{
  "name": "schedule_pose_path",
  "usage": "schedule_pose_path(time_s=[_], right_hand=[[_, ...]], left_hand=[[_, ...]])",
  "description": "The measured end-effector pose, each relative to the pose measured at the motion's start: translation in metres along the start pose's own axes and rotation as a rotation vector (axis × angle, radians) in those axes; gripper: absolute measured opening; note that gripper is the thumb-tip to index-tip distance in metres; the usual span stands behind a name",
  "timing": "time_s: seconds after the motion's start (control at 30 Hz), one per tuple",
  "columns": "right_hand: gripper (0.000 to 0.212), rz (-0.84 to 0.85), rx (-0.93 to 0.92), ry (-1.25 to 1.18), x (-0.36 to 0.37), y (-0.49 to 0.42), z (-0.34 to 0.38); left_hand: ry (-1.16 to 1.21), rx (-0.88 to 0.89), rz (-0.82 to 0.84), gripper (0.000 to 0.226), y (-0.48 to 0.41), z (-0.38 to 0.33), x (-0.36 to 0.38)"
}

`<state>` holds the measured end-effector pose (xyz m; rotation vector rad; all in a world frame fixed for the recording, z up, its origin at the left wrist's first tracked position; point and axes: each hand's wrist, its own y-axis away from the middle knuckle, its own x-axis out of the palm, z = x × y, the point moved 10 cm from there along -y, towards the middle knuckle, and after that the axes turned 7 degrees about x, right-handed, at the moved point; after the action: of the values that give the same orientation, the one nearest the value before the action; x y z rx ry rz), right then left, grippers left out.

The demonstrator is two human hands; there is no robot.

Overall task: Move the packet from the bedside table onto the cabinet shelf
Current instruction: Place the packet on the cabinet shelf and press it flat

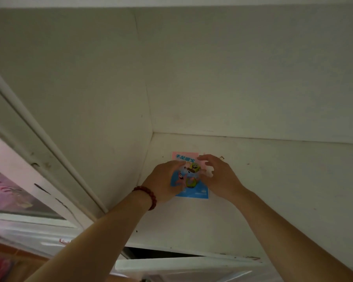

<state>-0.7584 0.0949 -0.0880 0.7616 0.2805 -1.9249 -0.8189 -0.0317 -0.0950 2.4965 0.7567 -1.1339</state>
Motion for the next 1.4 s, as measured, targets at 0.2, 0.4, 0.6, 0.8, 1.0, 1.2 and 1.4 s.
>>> schedule_pose_path(time_s=[0.2, 0.4, 0.6, 0.8, 1.0, 1.2, 1.4], right_hand=[[0.054, 0.068, -0.114, 0.236, 0.010, 0.013, 0.001], [0.073, 0.069, -0.218, 0.405, 0.023, 0.020, 0.000], [0.078, 0.042, -0.250, 0.426, 0.024, 0.025, -0.002], [0.069, 0.012, -0.254, 0.437, 0.022, 0.023, -0.001], [0.069, 0.019, -0.225, 0.461, 0.022, 0.022, -0.002], [0.069, 0.035, -0.206, 0.460, 0.024, 0.019, -0.001], [0.068, 0.033, -0.205, 0.467, 0.026, 0.010, -0.001]], left_hand=[[-0.293, 0.065, 0.092, 0.074, 0.000, 0.004, 0.010], [-0.487, 0.121, 0.101, 0.073, 0.002, 0.008, 0.017], [-0.557, 0.141, 0.120, 0.070, 0.012, 0.005, 0.020], [-0.629, 0.133, 0.153, 0.057, 0.015, 0.000, 0.020], [-0.640, 0.113, 0.192, 0.056, 0.013, 0.000, 0.022], [-0.630, 0.092, 0.197, 0.056, 0.012, 0.002, 0.021], [-0.645, 0.061, 0.189, 0.055, 0.006, 0.005, 0.016]])
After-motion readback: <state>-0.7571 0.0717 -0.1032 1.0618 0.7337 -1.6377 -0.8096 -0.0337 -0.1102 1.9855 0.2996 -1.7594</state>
